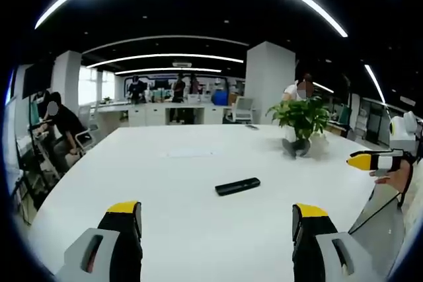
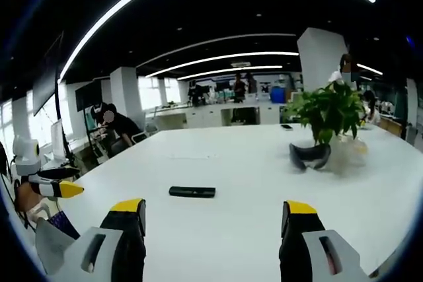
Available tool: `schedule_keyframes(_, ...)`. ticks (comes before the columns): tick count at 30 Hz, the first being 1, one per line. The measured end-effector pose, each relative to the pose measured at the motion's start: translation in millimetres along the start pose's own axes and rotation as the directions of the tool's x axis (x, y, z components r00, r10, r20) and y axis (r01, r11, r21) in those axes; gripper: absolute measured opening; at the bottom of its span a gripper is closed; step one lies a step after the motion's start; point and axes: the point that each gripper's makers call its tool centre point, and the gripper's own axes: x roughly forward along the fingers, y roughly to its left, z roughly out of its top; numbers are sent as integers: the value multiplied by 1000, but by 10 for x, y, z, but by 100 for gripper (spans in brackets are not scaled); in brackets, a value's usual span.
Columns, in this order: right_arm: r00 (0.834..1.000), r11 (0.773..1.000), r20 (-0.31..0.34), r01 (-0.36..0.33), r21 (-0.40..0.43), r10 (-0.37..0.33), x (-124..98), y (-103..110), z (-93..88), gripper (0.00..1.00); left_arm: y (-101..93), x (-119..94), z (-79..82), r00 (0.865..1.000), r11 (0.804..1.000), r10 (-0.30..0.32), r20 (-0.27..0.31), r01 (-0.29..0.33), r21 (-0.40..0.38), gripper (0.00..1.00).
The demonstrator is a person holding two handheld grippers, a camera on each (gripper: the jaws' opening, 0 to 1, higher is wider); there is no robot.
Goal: Press the specified remote control buttons in sequence, fully releasing each button before pressing the next.
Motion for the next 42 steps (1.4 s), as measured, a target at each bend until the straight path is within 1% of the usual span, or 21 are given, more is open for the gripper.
schedule_keyframes(14, 1000, 1000, 0, 22, -7, -22, 3, -9, 10, 83, 113, 34, 62, 1000, 1000, 4, 10, -4, 13, 98)
schedule_keyframes(21, 1000, 1000, 5, 29, -11, -29, -11, -6, 27, 83, 118, 32, 51, 1000, 1000, -1, 7, 0, 12, 98)
schedule_keyframes(27, 1000, 999, 0, 30, -13, -30, -19, 1, 3, 83, 110, 25, 56, 1000, 1000, -2, 13, 2, 7, 98)
schedule_keyframes(39, 1000, 1000, -21, 22, -14, -22, -10, 7, -32, 83, 73, 41, -3, 1000, 1000, -22, -20, 22, 8, 99)
schedule_keyframes(42, 1000, 1000, -22, 21, -18, -21, -5, 12, -36, 83, 77, 38, -17, 999, 1000, -21, -30, 21, 20, 99)
